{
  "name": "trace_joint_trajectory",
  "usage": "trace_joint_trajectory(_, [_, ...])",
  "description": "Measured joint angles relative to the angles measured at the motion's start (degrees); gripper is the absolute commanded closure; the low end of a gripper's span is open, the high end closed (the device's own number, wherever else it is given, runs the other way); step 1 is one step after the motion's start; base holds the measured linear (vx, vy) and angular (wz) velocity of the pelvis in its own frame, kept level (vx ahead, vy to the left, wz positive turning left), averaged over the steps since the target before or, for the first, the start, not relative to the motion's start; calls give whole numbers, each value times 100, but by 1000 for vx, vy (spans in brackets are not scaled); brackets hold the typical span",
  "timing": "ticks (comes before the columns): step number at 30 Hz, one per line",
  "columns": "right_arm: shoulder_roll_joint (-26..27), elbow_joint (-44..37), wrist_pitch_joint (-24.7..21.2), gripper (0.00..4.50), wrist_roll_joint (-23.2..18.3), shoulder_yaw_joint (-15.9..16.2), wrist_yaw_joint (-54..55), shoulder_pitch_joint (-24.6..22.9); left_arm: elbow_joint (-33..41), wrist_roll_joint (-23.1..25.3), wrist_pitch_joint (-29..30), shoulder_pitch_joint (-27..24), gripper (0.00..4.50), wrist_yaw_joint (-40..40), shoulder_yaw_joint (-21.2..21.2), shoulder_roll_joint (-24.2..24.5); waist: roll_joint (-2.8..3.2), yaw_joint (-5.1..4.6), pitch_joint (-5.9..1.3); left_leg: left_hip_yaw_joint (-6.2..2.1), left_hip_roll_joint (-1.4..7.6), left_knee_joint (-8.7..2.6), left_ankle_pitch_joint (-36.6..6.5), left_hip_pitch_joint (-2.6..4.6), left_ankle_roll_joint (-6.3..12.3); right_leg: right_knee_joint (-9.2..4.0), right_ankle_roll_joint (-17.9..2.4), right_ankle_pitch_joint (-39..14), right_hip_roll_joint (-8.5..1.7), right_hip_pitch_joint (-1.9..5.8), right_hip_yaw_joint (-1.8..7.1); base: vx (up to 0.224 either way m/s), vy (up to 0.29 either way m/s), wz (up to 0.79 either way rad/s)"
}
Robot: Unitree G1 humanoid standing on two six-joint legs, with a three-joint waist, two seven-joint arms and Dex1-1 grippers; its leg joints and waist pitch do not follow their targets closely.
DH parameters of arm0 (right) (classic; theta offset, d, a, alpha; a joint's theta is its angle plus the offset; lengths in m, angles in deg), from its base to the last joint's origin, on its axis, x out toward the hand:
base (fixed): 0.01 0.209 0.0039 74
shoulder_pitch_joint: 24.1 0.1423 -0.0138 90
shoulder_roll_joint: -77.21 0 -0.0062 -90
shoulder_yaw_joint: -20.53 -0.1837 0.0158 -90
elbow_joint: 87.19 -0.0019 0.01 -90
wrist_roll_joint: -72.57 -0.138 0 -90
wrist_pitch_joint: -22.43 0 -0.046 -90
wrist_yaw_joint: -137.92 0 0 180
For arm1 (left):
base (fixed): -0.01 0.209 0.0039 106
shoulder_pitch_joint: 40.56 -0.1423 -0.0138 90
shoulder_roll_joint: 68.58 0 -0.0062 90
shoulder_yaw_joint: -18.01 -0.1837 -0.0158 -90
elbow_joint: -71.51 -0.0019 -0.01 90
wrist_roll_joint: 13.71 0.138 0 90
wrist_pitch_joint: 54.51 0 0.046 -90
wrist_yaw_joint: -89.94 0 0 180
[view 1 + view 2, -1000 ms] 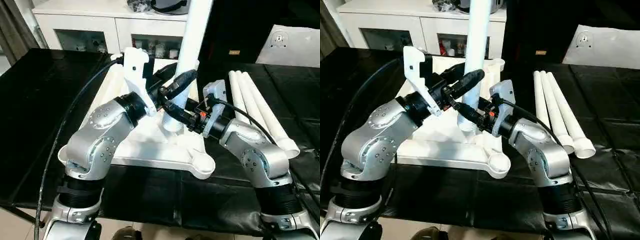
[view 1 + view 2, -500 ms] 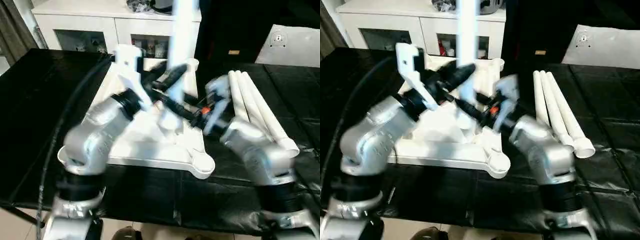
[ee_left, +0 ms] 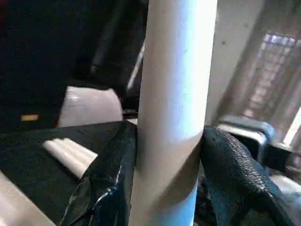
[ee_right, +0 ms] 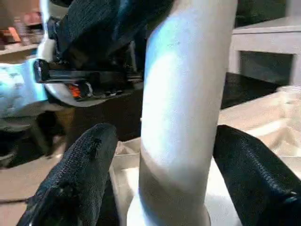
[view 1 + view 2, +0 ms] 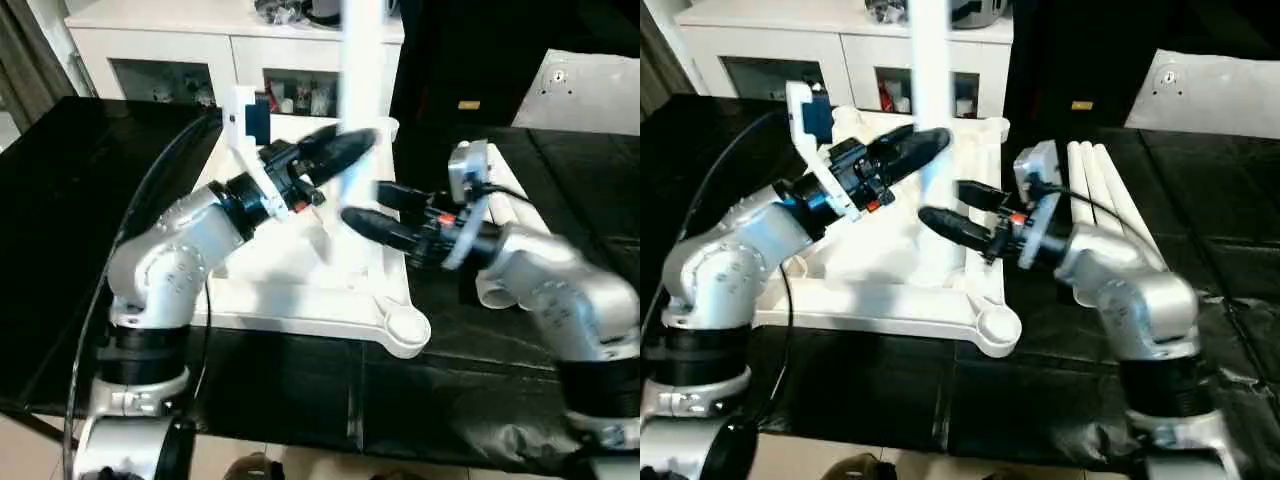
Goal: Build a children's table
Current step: Pick table leg
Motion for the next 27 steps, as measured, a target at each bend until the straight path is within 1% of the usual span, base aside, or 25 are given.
trace_joint_trajectory(1, [-36,-5,-39,99,-18,7,-78,0,-1,-13,9,0,265,68,-4,5,0,1,0,0,0,0,1,0,1,0,0,0,0,0,0,0,0,0])
trace_joint_trajectory(3, [-122,-72,-132,127,-114,53,-228,-9,2,-154,55,4,265,261,-6,17,0,3,0,1,0,0,2,0,2,0,0,0,-1,1,0,0,0,0])
trace_joint_trajectory(6, [-167,-163,-215,146,-163,81,-339,-12,16,-346,122,42,265,470,-7,27,0,2,0,1,0,0,2,0,3,0,-1,1,-1,1,0,0,0,0])
trace_joint_trajectory(8, [-199,-163,-252,171,-201,114,-389,-12,24,-372,133,78,265,559,-8,32,0,1,0,1,0,0,2,0,4,0,-1,1,-1,1,0,0,0,0])
trace_joint_trajectory(11, [-265,-164,-310,182,-242,119,-474,-11,26,-469,166,96,265,612,-9,43,-1,2,0,2,0,1,3,1,4,0,-2,1,-1,1,0,0,0,0])
trace_joint_trajectory(12, [-274,-164,-328,205,-247,118,-509,-11,26,-503,197,96,265,604,-2,35,-2,1,0,2,0,1,3,0,4,0,-2,1,-1,2,0,0,0,0])
trace_joint_trajectory(17, [-306,-164,-403,247,-313,117,-553,-11,26,-567,244,97,265,613,2,27,-2,2,0,2,0,1,3,0,4,0,-2,1,-1,1,0,0,0,0])
trace_joint_trajectory(21, [-323,-164,-456,257,-334,118,-557,-6,26,-565,250,96,265,652,-7,45,-5,2,1,2,0,1,3,0,4,0,-2,1,-1,1,0,0,0,0])
trace_joint_trajectory(27, [-314,-164,-457,258,-320,125,-547,-6,26,-545,237,96,265,622,-31,62,-8,1,0,2,0,1,3,0,5,0,-1,1,-1,1,0,0,0,0])
